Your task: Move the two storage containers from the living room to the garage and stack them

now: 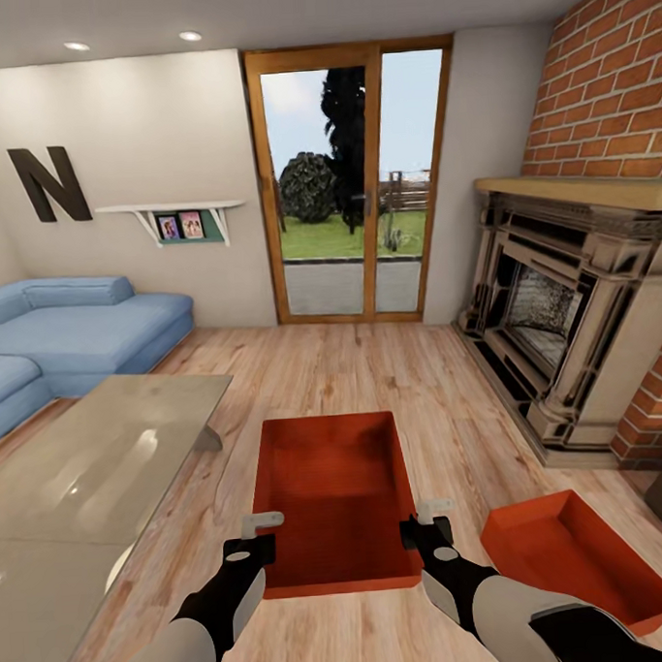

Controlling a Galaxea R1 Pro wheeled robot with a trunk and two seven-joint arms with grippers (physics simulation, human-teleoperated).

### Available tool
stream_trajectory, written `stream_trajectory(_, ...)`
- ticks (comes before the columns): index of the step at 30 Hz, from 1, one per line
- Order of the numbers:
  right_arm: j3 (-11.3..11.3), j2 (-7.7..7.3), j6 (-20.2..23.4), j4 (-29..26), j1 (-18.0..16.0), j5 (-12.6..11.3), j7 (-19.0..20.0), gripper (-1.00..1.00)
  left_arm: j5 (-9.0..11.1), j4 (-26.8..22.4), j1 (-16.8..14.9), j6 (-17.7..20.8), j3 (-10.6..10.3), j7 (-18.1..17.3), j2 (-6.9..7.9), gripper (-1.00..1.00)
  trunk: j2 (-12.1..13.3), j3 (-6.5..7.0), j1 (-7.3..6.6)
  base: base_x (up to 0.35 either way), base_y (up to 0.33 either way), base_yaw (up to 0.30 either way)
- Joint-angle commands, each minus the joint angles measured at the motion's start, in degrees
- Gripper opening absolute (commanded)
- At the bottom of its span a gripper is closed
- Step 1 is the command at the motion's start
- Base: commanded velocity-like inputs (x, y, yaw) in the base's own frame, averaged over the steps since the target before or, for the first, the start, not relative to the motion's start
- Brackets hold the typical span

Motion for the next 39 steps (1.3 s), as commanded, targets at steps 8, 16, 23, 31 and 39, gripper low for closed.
stream_trajectory(8,-1.12,0.13,0.15,0.07,-0.02,0.98,0.06,-1.00,-0.74,-0.25,-0.03,0.40,1.06,0.50,-0.05,-1.00,-0.04,0.67,0.00,0.000,0.000,0.000)
stream_trajectory(16,-1.28,0.20,0.15,0.07,-0.02,0.83,-0.02,-1.00,-0.74,-0.25,-0.03,0.48,1.06,0.51,-0.05,-1.00,-0.04,0.92,0.00,0.000,0.000,0.000)
stream_trajectory(23,-1.30,0.22,0.17,0.07,-0.02,0.72,-0.03,-1.00,-0.74,-0.25,-0.03,0.49,1.06,0.51,-0.05,-1.00,-0.04,0.93,0.00,0.000,0.000,0.000)
stream_trajectory(31,-1.30,0.22,0.17,0.07,-0.02,0.63,-0.03,-1.00,-0.74,-0.25,-0.03,0.49,1.06,0.51,-0.05,-1.00,-0.04,0.93,0.00,0.000,0.000,0.000)
stream_trajectory(39,-1.30,0.22,0.19,0.07,-0.02,0.63,-0.03,-1.00,-0.74,-0.25,-0.03,0.49,1.06,0.51,-0.05,-1.00,-0.04,0.93,0.00,0.000,0.000,0.000)
